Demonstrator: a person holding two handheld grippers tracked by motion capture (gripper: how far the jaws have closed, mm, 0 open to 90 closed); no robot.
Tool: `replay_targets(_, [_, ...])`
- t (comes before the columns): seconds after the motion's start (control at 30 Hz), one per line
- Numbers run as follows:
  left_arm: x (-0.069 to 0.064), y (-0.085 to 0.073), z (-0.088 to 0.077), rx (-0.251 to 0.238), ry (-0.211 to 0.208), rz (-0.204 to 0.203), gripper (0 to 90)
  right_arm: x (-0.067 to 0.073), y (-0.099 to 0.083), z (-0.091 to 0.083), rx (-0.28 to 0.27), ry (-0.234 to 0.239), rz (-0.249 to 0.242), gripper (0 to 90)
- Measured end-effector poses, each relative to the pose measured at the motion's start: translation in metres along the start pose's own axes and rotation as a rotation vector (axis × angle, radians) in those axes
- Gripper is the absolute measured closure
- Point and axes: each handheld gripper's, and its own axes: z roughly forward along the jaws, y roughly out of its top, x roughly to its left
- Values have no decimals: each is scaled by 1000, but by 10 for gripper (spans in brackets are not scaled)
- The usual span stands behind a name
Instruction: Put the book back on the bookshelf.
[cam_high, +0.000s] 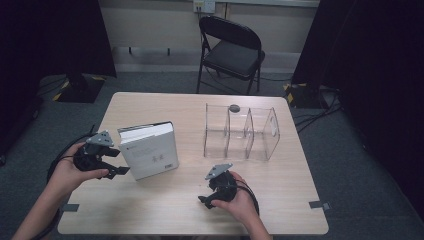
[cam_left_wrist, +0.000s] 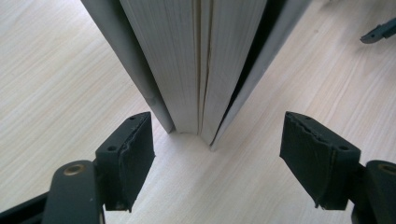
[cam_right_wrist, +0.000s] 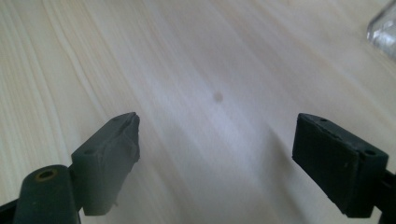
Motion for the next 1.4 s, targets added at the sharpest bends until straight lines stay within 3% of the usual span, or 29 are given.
replay_targets(0.27, [1, -12, 3, -7, -12, -15, 255, -4, 40, 1, 39, 64, -60, 147])
replay_targets(0.47, [-1, -20, 3, -22, -14, -22, 252, -4, 61, 2, 110, 81, -96, 156])
replay_targets(0.57, [-3, -23, 5, -21, -22, -23, 253, -7, 73, -2, 104, 97, -105, 156])
replay_targets(0.73, [-4, -28, 10, -24, -33, -17, 252, -13, 97, -13, 105, 86, -131, 156])
replay_targets(0.87, [-6, -30, 13, -32, -40, -29, 251, -18, 113, -21, 94, 110, -122, 162])
replay_targets(1.17, [-7, -36, 15, -37, -45, -24, 248, -20, 142, -25, 184, 89, -161, 171])
replay_targets(1.4, [-6, -43, 16, -43, -40, -34, 249, -22, 159, -36, 186, 87, -188, 171])
